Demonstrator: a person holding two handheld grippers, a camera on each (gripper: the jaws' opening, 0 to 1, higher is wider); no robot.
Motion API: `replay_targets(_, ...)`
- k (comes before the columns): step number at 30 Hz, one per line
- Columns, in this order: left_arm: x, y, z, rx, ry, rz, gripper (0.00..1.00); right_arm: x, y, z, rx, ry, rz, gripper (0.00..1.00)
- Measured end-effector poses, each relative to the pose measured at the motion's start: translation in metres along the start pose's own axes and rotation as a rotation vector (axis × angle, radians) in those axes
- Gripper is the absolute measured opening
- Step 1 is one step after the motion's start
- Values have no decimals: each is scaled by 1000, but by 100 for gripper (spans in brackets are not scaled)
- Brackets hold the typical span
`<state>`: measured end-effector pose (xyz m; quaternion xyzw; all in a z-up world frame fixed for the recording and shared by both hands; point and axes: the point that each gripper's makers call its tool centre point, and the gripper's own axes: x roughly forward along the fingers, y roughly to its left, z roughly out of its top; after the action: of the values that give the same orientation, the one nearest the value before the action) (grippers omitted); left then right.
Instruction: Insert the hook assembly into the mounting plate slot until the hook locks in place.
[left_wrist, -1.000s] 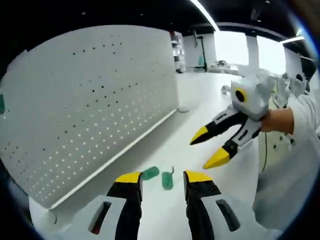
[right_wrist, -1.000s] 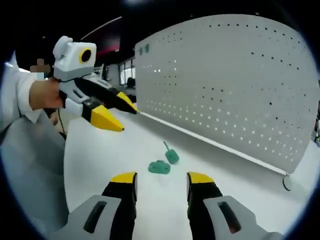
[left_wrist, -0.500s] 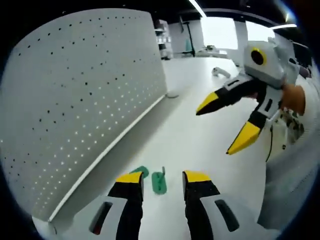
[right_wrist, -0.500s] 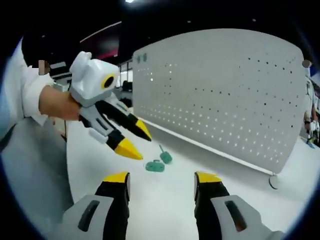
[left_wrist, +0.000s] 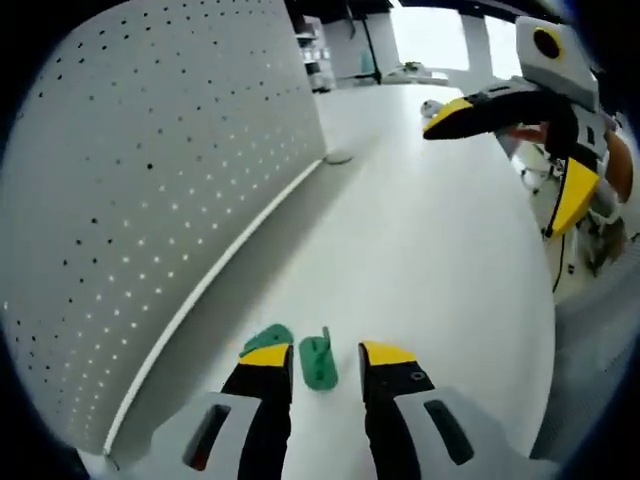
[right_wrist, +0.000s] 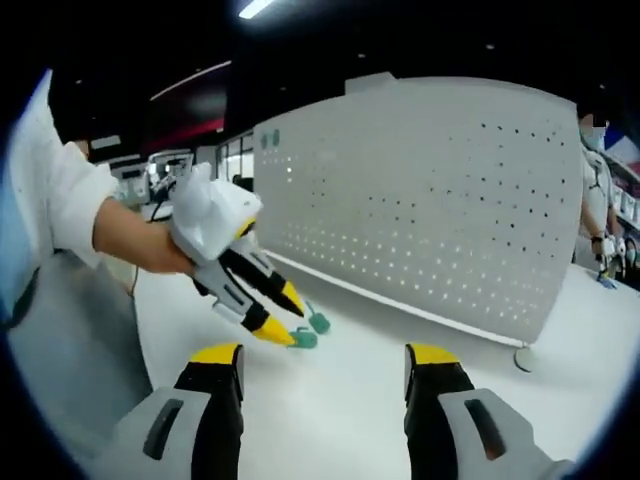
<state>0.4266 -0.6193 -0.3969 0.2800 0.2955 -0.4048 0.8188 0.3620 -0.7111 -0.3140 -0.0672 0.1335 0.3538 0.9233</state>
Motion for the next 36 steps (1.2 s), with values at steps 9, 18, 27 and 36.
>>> replay_targets(9, 10, 1, 2, 35, 29, 4, 21, -4, -4, -9, 32, 0, -20, 65)
replay_targets(18, 17, 0, 2, 49, 43, -8, 15, -5, -7, -10, 48, -7, -26, 65)
replay_targets(27, 14, 0, 0, 59, 51, -8, 4, -3, -4, -7, 47, -3, -17, 65)
replay_targets(36, 5, 3, 4, 34, 23, -4, 3, 0, 1, -3, 20, 7, -4, 65)
